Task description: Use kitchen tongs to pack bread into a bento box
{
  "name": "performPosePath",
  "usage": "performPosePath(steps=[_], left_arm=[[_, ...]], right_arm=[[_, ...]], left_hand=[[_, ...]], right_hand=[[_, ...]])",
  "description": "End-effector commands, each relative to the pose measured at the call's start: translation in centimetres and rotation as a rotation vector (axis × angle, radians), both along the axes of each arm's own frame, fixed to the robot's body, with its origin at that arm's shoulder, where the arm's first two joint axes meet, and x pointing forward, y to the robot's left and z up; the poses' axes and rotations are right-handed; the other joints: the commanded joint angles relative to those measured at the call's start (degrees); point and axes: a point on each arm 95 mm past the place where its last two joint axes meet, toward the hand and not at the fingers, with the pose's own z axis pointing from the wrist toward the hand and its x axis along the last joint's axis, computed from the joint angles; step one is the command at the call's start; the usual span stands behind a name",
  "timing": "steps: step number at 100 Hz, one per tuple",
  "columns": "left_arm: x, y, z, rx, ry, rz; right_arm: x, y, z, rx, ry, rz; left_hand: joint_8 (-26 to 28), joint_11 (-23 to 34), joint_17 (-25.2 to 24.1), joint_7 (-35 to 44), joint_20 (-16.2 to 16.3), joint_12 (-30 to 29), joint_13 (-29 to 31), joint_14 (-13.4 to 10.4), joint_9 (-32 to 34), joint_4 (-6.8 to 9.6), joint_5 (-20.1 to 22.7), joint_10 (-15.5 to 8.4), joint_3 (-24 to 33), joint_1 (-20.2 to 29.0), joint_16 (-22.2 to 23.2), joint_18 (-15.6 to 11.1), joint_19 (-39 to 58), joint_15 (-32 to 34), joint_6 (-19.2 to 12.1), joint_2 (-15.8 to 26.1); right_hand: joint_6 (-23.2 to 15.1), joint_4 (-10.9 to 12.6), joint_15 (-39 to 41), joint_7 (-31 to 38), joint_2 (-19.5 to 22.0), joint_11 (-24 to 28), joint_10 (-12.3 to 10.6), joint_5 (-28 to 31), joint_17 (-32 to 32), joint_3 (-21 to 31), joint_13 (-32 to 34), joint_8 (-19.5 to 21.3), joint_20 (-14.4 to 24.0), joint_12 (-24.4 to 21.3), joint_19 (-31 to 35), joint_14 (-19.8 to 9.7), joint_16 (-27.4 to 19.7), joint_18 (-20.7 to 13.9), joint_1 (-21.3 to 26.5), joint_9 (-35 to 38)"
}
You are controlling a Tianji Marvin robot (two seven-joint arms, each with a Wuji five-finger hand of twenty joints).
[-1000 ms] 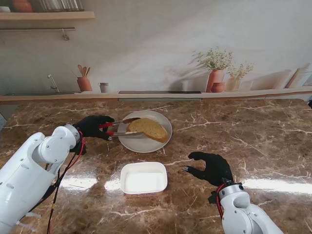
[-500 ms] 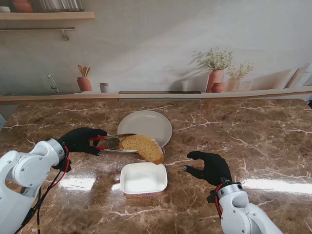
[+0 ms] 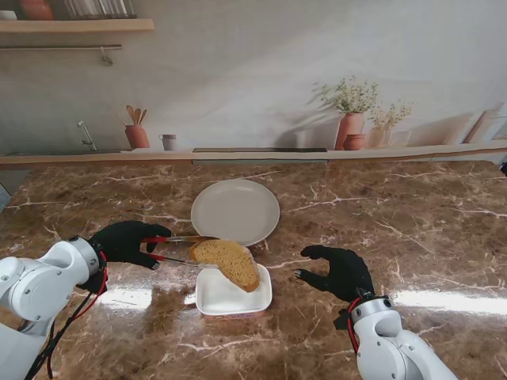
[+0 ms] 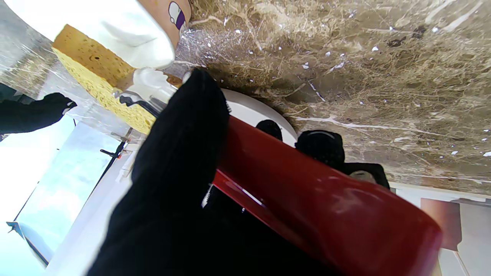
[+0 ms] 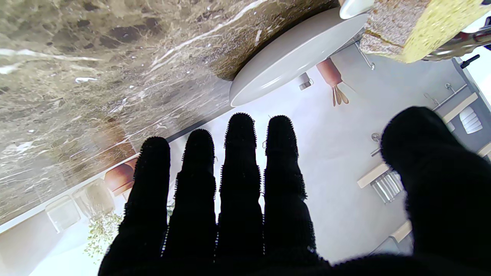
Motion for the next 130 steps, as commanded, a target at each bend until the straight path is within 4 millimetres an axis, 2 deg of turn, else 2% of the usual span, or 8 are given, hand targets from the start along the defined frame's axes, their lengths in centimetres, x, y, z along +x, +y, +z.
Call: performPosePath(steps=[1, 38, 61, 70, 84, 99, 112, 130], left_arm=[[-0.26, -0.43, 0.13, 0.005, -0.006, -0.02], [-0.69, -1.1, 0.5, 0.057, 0.0, -0.069], [-0.64, -0.94, 0.56, 0.057, -0.004, -0.079], [-0.69, -0.93, 0.68, 0.051, -0.006, -0.081], [-0.71, -0.83, 0.72, 0.044, 0.0, -0.084], [-0.76, -0.63, 0.8, 0.031, -0.001, -0.079], [-0.73, -0.4, 0.86, 0.012, 0.001, -0.077], [-0.76, -0.33, 0.8, 0.003, 0.008, -0.077]], right_arm=[[-0.33, 0.19, -0.41, 0.005, 0.023, 0.004], [-0.23, 0.13, -0.32, 0.011, 0.018, 0.0], [-0.27, 0.09, -0.38, 0.012, 0.019, -0.002], [-0.3, 0.08, -0.39, 0.013, 0.021, -0.003], [-0.31, 0.05, -0.35, 0.012, 0.021, -0.002], [-0.32, 0.0, -0.34, 0.011, 0.021, -0.002], [-0.35, 0.0, -0.36, 0.01, 0.02, -0.004], [-0.36, 0.01, -0.37, 0.009, 0.019, -0.008]], left_hand=[[4.66, 5.65, 0.83, 49.82, 2.38, 0.54, 3.1, 3.17, 5.72, 0.82, 23.18, -5.88, 13.38, 11.8, 1.34, -0.43, 4.35, 3.38, -17.24, 16.61], [-2.31, 3.17, 0.51, 42.96, 2.03, -0.76, 2.57, 2.31, 4.83, 0.64, 19.07, -5.33, 12.19, 11.81, 1.09, -1.51, 3.51, 2.44, -17.35, 15.57], [-16.6, -7.01, 0.09, 34.21, 1.56, -1.69, 1.98, 2.03, 6.41, 1.06, 17.17, -5.09, 9.68, 11.54, 0.78, -2.4, 2.06, 0.31, -16.03, 10.77], [-25.99, -11.46, 0.19, 32.37, 1.13, -4.43, 2.02, 1.99, 6.94, 0.84, 15.99, -4.66, 18.56, 4.95, 0.13, -2.76, 1.17, -0.9, -16.21, 5.47], [-35.66, -14.8, 0.57, 25.95, 0.19, -9.56, 2.33, 2.15, 6.96, 1.26, 11.36, -4.32, 25.88, -1.79, -1.78, -3.01, -0.47, -4.0, -13.82, -1.09], [-36.87, -14.04, 1.23, 19.56, -0.95, -10.18, 2.68, 2.01, 6.28, 1.2, 6.54, -4.92, 30.28, -6.54, -3.4, -3.57, -2.06, -6.21, -10.17, -6.04], [-38.16, -13.08, 1.44, 14.08, -1.35, -10.21, 2.91, 1.79, 5.99, 0.92, 2.74, -5.44, 31.84, -7.73, -4.11, -3.73, -2.32, -7.09, -9.33, -7.54], [-40.38, -12.01, 2.17, 8.61, -2.08, -9.98, 3.29, 1.79, 5.2, 0.94, 1.35, -5.42, 32.23, -8.54, -4.55, -3.49, -3.15, -7.76, -7.2, -8.54]], right_hand=[[-1.37, 2.02, 0.03, -0.66, 0.8, -0.09, -0.49, -1.1, -0.37, -0.9, -0.03, -0.13, 0.92, 0.72, -0.85, -0.17, 0.99, -1.14, -0.12, -0.26], [-1.38, 2.01, 0.04, -0.6, 0.72, -0.1, -0.33, -1.01, -0.39, -0.95, -0.04, -0.11, 0.87, 0.72, -0.8, -0.21, 0.98, -1.11, -0.01, -0.31], [-1.32, 2.02, 0.08, -0.44, 0.72, -0.04, -0.46, -0.71, -0.42, -0.96, 0.04, -0.06, 0.85, 0.74, -0.79, -0.19, 0.99, -1.11, 0.11, -0.2], [-1.36, 2.01, 0.06, -0.31, 0.74, 0.01, -0.33, -0.46, -0.42, -0.99, -0.03, -0.02, 0.84, 0.77, -0.77, -0.1, 0.99, -1.12, 0.14, -0.06], [-1.6, 2.02, 0.07, 0.36, 0.83, 0.1, -0.46, 0.85, -0.45, -1.02, -0.02, 0.2, 0.82, 0.81, -0.78, -0.16, 0.98, -1.11, 0.24, 0.17], [-1.87, 2.01, 0.09, 0.98, 0.88, 0.19, -0.37, 1.77, -0.43, -1.12, 0.0, 0.42, 0.81, 0.86, -0.75, -0.21, 0.99, -1.1, 0.35, 0.42], [-1.84, 2.02, 0.12, 1.27, 0.9, 0.23, -0.46, 2.14, -0.45, -1.18, 0.05, 0.51, 0.8, 0.9, -0.74, -0.05, 0.99, -1.08, 0.46, 0.59], [-1.95, 2.02, 0.13, 1.52, 0.99, 0.26, -0.43, 2.43, -0.42, -1.29, 0.06, 0.58, 0.79, 0.94, -0.7, -0.15, 0.99, -1.1, 0.5, 0.7]])
